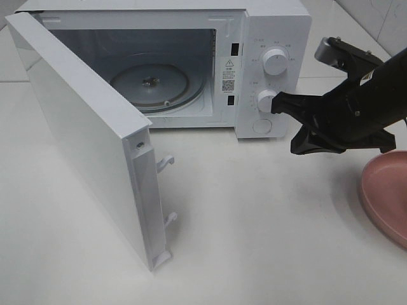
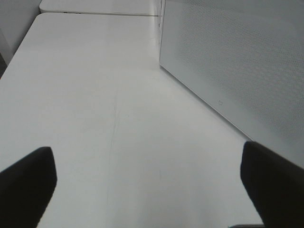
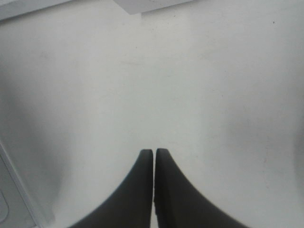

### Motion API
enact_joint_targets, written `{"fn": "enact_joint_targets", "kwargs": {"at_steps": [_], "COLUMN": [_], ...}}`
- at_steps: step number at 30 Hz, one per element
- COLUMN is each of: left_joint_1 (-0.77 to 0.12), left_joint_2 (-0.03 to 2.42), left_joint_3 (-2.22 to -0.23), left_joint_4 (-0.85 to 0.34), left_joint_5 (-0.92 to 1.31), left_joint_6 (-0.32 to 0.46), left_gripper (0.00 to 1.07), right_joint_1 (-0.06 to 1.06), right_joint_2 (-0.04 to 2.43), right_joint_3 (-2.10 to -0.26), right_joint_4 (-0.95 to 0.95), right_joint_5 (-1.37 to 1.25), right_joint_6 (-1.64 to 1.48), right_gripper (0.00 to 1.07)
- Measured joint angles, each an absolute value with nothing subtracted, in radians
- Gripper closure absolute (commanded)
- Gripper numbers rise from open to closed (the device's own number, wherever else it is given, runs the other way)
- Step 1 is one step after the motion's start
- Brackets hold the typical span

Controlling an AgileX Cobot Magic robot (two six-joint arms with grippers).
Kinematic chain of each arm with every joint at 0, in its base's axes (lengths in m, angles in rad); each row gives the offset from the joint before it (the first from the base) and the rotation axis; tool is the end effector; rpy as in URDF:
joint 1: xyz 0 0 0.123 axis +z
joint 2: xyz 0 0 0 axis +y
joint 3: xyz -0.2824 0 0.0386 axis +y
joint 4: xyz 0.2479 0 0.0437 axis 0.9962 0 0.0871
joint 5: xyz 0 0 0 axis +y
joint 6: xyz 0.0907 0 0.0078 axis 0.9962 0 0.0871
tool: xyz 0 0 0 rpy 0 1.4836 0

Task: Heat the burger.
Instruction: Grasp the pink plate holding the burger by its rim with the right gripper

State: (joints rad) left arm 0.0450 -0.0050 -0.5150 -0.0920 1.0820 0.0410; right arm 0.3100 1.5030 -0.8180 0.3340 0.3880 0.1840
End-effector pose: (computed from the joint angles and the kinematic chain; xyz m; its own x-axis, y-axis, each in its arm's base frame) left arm -0.0081 -0.0078 0.2798 -0.4552 -0.0228 -0.8901 0.0263 0.9989 -0.0390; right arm 0.2730 0.0993 0.2100 -0.8652 0.2176 -0.4517 0.0466 0.9319 0.3597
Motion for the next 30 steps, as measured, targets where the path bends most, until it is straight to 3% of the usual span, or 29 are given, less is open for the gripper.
{"fn": "enact_joint_targets", "kwargs": {"at_steps": [18,30], "left_joint_1": [0.045,0.045], "left_joint_2": [-0.005,-0.005], "left_joint_3": [-0.515,-0.515], "left_joint_4": [-0.092,-0.092], "left_joint_5": [1.082,1.082], "left_joint_6": [0.041,0.041], "left_gripper": [0.09,0.09], "right_joint_1": [0.307,0.23], "right_joint_2": [1.495,1.495], "right_joint_3": [-1.001,-1.004], "right_joint_4": [-0.006,-0.047], "right_joint_5": [0.82,0.93], "right_joint_6": [0.18,0.123], "right_gripper": [0.98,0.88]}}
